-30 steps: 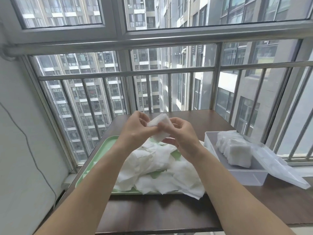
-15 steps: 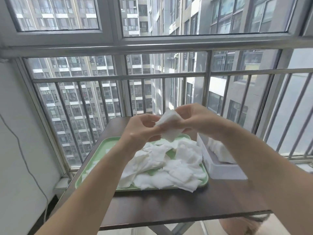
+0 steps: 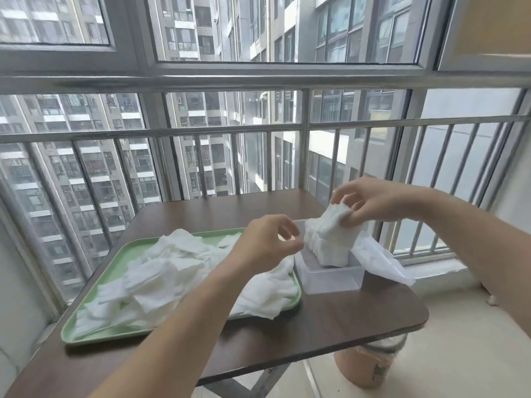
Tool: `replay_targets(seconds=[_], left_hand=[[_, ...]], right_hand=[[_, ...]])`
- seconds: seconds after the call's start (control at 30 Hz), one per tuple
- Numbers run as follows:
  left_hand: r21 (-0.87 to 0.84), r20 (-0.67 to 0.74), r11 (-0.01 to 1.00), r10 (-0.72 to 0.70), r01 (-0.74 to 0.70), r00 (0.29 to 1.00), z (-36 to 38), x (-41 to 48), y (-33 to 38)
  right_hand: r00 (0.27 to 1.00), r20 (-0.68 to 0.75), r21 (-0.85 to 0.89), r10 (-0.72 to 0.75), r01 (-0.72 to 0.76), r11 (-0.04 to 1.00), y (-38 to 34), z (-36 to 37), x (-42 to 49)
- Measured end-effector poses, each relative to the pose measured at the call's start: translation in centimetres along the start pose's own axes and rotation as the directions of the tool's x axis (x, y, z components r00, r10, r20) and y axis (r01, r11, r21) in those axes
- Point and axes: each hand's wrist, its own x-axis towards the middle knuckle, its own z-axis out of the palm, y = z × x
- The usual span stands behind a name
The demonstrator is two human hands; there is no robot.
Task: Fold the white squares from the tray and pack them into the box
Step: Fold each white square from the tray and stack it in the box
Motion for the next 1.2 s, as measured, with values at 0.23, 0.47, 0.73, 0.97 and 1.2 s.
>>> replay_targets(seconds=[0.23,0.47,0.73,0.97,1.2], left_hand=[[0.195,0.077,0.981,0.002,-0.017,0.997,1.9,1.0,0.3],[0.26,0.103,0.965,-0.033,0.005,0.994,1.9,1.3,0.1],[0.263,0.118,0.965,-0.031,-0.001,0.992,1.8,1.5,0.2],[0.17,0.14,0.985,-0.013,-0.011,0.99,1.2,1.5,-0.5],[0.141,0.011,0.99,-0.029,0.027,1.0,-2.5,1.6,-2.5]], right_hand=[[0.996,0.083,-0.191,-0.02,0.035,0.981,1.4,2.4,1.7],[1.0,0.026,-0.48,-0.015,0.025,0.877,1.9,4.3,3.4],[0.999,-0.039,-0.485,-0.038,0.014,0.874,2.3,5.2,3.3],[1.0,0.027,-0.489,-0.005,0.018,0.872,1.4,4.1,1.7],[0.981,-0.101,-0.358,-0.164,0.118,0.926,-1.4,3.4,1.6]])
